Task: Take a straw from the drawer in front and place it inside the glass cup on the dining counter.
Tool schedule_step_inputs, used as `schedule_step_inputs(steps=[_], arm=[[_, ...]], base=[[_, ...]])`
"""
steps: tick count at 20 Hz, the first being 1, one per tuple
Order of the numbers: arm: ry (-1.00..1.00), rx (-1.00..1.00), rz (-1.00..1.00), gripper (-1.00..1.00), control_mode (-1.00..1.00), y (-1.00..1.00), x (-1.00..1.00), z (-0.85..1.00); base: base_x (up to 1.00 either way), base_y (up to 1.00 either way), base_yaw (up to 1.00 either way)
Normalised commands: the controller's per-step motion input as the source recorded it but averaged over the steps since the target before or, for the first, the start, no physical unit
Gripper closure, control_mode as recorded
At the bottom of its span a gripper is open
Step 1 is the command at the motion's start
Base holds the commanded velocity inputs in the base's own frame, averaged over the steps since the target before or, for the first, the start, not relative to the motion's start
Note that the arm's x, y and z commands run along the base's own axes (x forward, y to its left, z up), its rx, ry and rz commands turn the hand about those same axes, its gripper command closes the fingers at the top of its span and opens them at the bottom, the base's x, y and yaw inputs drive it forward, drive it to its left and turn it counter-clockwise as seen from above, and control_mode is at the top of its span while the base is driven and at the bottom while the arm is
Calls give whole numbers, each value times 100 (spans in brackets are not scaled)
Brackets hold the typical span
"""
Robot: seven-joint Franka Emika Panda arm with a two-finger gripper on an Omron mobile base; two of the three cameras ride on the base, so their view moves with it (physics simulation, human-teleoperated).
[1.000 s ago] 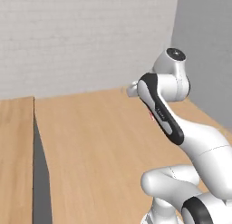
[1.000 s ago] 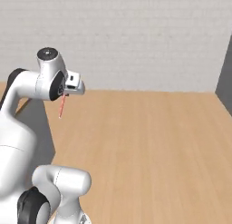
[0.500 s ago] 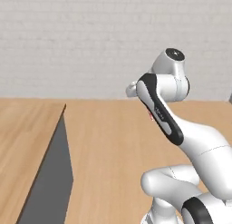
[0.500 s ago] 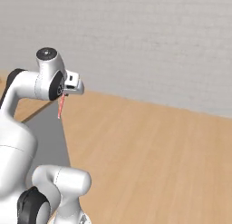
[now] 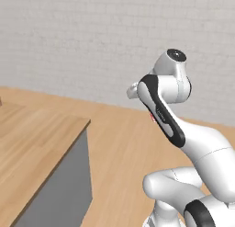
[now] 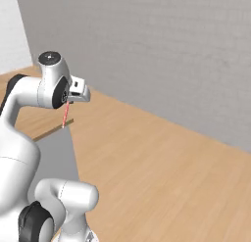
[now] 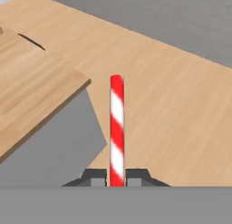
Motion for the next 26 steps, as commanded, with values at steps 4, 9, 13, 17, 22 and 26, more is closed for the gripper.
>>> schedule_step_inputs(steps=[4,9,13,17,22,26], arm=[[0,0,0,100,100,0,0,0],[0,0,0,100,100,0,0,0],[0,0,0,100,100,0,0,0],[0,0,0,100,100,0,0,0],[0,0,0,100,100,0,0,0],[0,0,0,100,100,0,0,0]], base=[[86,-64,51],[80,-64,50],[77,-60,51],[70,-53,56],[63,-42,62],[62,-40,63]])
